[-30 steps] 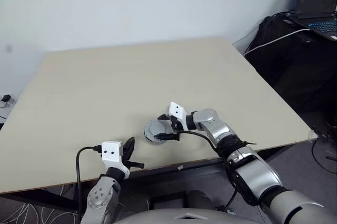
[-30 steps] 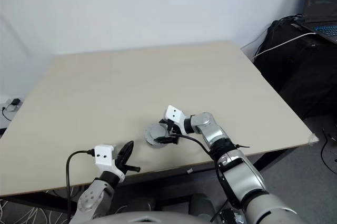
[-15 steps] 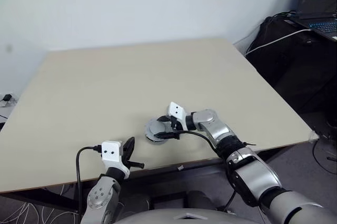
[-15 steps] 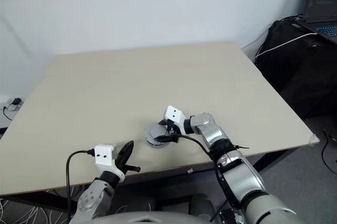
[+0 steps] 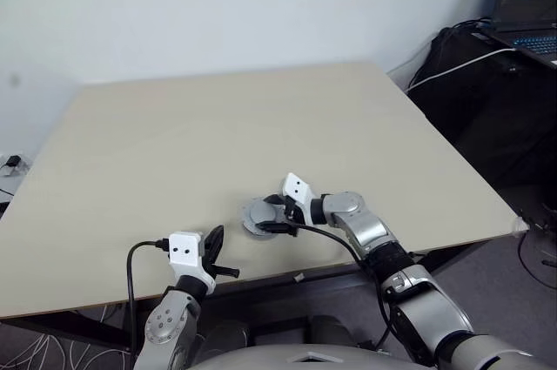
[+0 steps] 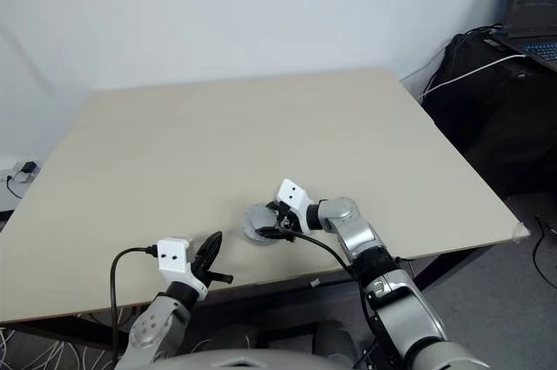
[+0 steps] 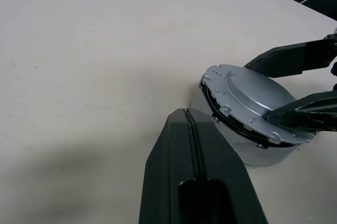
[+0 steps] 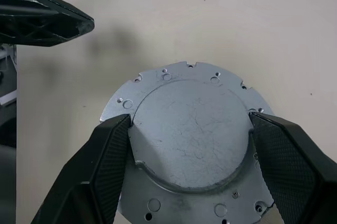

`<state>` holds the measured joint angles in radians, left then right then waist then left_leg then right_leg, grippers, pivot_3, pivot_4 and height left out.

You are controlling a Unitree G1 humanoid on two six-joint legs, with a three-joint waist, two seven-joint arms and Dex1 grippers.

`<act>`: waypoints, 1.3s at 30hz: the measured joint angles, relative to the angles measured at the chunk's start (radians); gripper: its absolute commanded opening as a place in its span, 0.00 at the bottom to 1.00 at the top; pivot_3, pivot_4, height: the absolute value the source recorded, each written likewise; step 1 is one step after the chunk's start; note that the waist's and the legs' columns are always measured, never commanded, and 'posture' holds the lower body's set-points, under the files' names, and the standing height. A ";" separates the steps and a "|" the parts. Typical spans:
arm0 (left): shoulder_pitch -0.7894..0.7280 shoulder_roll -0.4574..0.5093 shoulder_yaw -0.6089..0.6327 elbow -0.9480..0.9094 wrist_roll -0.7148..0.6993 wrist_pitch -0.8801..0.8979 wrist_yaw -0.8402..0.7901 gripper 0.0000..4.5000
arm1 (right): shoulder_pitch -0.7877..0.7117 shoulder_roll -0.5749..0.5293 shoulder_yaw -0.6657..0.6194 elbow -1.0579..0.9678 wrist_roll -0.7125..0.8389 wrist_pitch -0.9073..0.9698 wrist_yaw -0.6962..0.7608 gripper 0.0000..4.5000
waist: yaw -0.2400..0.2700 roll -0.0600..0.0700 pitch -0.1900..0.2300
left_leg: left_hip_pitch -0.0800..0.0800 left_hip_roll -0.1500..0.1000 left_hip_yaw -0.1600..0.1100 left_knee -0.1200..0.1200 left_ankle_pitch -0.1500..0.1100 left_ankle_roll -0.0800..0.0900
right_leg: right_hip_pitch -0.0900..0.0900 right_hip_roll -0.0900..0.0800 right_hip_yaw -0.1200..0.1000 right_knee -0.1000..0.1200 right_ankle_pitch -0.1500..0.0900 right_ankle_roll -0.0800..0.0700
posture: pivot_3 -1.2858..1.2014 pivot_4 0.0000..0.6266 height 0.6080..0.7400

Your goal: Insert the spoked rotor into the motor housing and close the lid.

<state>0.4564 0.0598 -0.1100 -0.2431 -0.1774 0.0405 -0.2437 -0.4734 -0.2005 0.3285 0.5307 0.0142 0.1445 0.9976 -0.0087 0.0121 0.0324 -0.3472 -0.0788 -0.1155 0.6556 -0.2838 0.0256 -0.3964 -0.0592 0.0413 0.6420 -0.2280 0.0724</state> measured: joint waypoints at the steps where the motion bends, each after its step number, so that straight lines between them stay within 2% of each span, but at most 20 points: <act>1: 0.000 0.000 0.000 0.000 0.000 0.000 0.000 0.00 | 0.000 0.002 0.000 0.000 -0.001 0.003 -0.005 0.73 | 0.000 0.000 0.000 | 0.000 0.000 0.000 0.000 0.000 0.000 | 0.000 0.000 0.000 0.000 0.000 0.000 | 0.52 0.00 1.00; 9: 0.000 -0.003 0.000 0.000 0.000 0.000 0.002 0.00 | 0.000 0.008 0.031 -0.005 -0.037 0.007 -0.065 0.73 | -0.001 0.000 0.000 | 0.004 0.000 0.000 0.000 0.000 -0.001 | 0.004 0.000 0.000 0.000 -0.002 -0.001 | 0.52 0.00 1.00; 39: -0.001 -0.010 0.001 0.000 0.000 0.000 0.003 0.00 | -0.034 0.000 0.072 -0.006 -0.069 0.037 -0.080 0.73 | -0.002 0.001 -0.001 | 0.005 0.000 0.000 0.001 0.000 -0.002 | 0.005 0.000 0.000 0.001 -0.003 -0.002 | 0.52 0.00 1.00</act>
<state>0.4557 0.0493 -0.1092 -0.2431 -0.1772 0.0405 -0.2404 -0.5071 -0.2006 0.4001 0.5251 -0.0546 0.1819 0.9178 -0.0106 0.0130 0.0309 -0.3419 -0.0784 -0.1152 0.6567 -0.2835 0.0235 -0.3910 -0.0593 0.0413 0.6427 -0.2308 0.0703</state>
